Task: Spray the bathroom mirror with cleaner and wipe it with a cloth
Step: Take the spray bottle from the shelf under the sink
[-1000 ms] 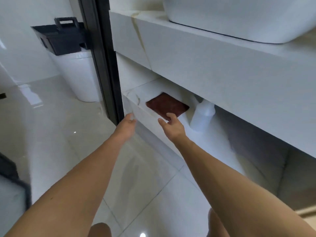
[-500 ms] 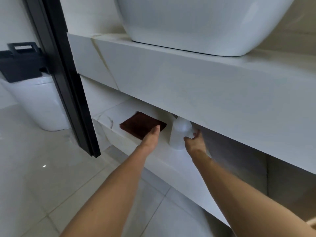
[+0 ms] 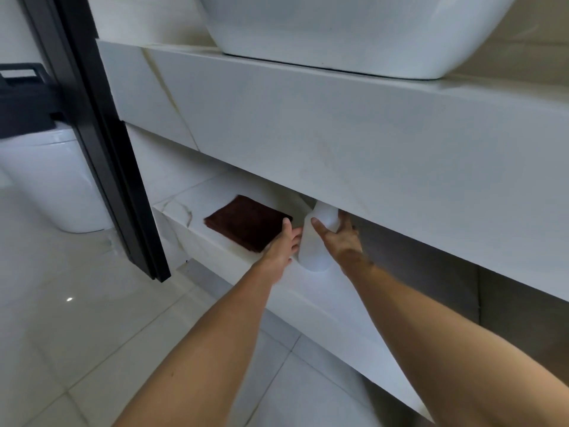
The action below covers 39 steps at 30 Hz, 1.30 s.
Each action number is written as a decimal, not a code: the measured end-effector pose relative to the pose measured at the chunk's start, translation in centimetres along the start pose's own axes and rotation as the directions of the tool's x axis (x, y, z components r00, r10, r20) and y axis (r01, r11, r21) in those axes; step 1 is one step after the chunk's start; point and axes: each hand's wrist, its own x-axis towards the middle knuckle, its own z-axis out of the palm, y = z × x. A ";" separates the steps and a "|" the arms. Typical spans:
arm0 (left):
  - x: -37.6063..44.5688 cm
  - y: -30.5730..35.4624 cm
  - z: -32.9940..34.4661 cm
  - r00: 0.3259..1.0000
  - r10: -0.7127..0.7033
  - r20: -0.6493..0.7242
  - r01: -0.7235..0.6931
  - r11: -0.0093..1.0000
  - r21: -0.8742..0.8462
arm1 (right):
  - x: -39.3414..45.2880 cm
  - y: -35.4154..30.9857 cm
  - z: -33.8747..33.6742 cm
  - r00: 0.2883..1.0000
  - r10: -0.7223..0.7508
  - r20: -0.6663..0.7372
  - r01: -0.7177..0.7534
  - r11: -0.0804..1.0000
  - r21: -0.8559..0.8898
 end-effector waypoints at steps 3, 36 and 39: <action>-1.3 -0.7 -0.4 1.000 0.017 0.008 -0.017 1.000 0.006 | -0.9 -0.2 -0.2 0.999 -0.047 -0.027 0.043 0.991 -0.126; -27.3 7.6 -25.2 0.910 -0.029 -0.414 0.144 0.958 0.249 | -14.9 -19.8 18.3 0.625 -0.127 0.770 -0.347 0.838 0.421; -29.7 9.3 -26.6 0.905 0.039 -0.424 0.050 0.979 0.196 | -16.0 -24.3 19.2 0.535 -0.312 0.785 -0.211 0.850 0.482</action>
